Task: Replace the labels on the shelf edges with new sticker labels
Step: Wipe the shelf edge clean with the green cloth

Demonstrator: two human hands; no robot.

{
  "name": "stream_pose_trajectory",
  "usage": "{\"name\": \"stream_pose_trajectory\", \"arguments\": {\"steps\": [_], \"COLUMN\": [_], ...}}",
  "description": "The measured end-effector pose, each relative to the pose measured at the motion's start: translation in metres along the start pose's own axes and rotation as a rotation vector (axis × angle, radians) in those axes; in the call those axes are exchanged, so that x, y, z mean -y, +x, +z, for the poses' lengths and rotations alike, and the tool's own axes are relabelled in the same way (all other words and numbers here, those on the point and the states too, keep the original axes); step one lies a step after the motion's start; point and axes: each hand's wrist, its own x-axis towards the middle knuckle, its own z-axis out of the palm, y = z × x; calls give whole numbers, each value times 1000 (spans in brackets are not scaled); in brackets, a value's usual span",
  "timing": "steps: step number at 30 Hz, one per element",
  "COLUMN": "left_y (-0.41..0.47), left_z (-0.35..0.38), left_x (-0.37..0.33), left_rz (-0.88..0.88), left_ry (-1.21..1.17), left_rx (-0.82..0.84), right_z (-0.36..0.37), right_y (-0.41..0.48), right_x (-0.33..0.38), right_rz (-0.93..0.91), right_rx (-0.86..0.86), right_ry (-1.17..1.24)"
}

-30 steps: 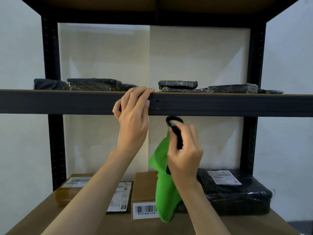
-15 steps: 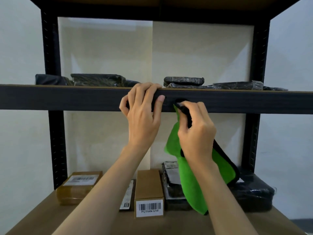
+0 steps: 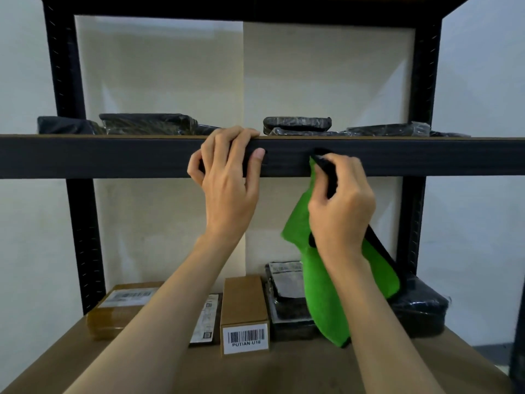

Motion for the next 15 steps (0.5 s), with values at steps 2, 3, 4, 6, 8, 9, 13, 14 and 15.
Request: {"name": "stream_pose_trajectory", "arguments": {"steps": [2,3,4,6,8,9,13,14,15], "left_y": [0,0,0,0,1,1,0,1,1], "left_z": [0,0,0,0,-1,-2,-3,-3,-3], "left_x": [0,0,-1,-2,-3,-2,-1,-1,-1], "left_rz": [-2,-6,-12,-23,-24,-19,-1,2,2], "left_ry": [-4,-5,-5,-10,-17,-17,-27,-27,-23], "left_rx": [-4,-5,-6,-6,-8,-8,-3,-2,0], "right_z": [4,8,12,17,14,12,9,12,15], "right_y": [-3,-6,-9,-16,-14,-12,-6,-9,-12], "right_x": [5,11,18,27,25,21,14,17,22], "right_rz": [31,33,23,-24,-86,-111,-24,-1,5], "right_rx": [-32,-21,7,81,140,153,28,1,-2], "right_ry": [2,17,32,47,41,28,26,32,42]}}
